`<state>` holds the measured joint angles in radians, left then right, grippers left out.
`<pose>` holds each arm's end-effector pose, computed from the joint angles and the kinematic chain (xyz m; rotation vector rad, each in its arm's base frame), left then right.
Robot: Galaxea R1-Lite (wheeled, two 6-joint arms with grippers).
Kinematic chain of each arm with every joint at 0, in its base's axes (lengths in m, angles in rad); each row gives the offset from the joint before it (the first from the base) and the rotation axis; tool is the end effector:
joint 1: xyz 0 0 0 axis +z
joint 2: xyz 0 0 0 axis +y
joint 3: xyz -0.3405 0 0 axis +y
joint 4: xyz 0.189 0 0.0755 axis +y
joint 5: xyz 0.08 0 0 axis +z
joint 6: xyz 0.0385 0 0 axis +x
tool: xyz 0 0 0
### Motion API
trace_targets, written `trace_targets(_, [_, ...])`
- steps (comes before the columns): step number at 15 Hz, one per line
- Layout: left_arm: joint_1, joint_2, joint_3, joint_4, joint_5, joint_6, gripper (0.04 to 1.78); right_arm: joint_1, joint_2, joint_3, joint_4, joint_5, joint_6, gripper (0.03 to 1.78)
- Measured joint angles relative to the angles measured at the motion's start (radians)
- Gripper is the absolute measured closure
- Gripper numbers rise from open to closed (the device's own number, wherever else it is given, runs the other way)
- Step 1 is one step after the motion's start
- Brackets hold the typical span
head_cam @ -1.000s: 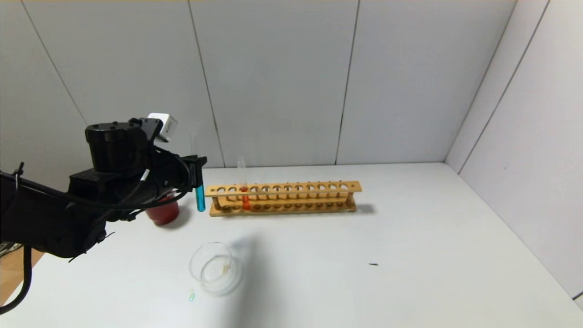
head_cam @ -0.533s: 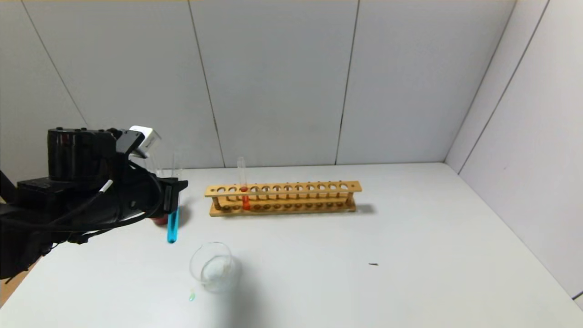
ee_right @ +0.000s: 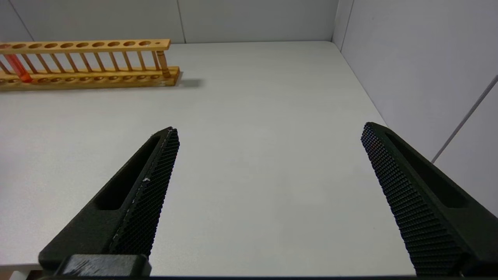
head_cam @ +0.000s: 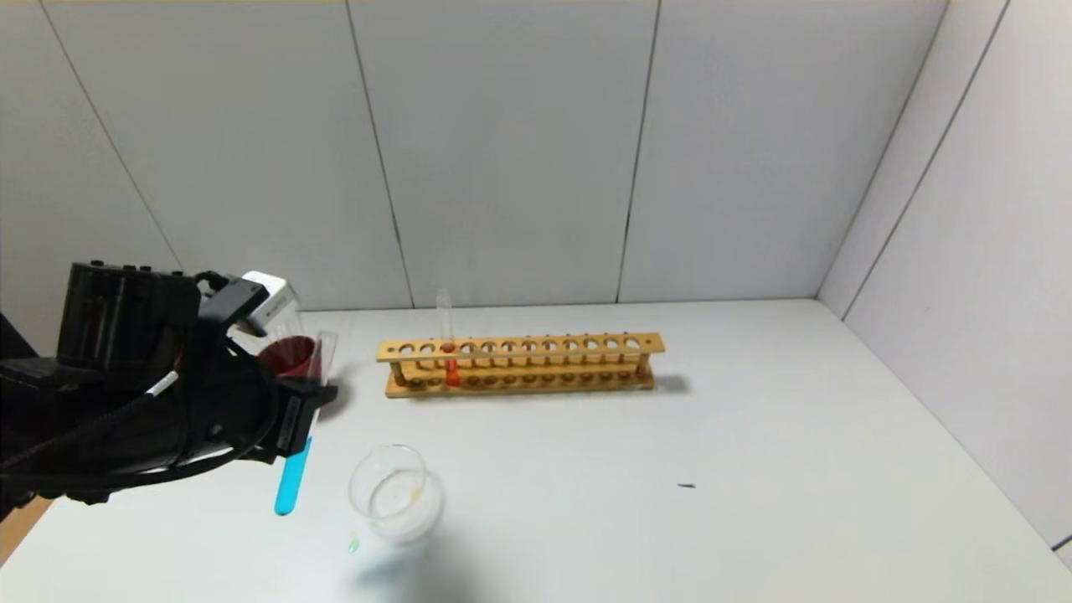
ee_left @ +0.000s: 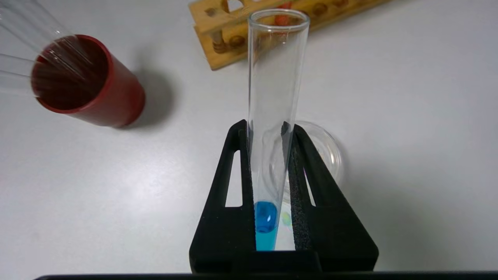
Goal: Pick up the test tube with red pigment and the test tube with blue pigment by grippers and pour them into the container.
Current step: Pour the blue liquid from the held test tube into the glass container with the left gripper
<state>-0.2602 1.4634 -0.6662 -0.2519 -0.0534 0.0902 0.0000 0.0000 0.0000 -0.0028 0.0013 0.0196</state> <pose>0.2419 -0.0665 0.1946 0.1438 0.5306 -0.3303 -0.0330 0.0001 0.0758 0.0196 -0.0028 0.0013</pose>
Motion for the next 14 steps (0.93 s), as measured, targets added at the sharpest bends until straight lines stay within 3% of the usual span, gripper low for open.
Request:
trace_targets(3, [-0.02, -0.001, 0.024, 0.044, 0.001, 0.01, 1.52, 0.0, 0.0, 0.0, 0.0, 0.0, 0.0, 0.1])
trace_targets(7, [-0.024, -0.017, -0.019, 0.273, 0.004, 0.078, 1.52, 0.0, 0.0, 0.0, 0.0, 0.0, 0.0, 0.1])
trace_targets(14, [-0.025, -0.015, -0.066, 0.43, 0.013, 0.149, 1.52, 0.0, 0.0, 0.0, 0.0, 0.0, 0.0, 0.1])
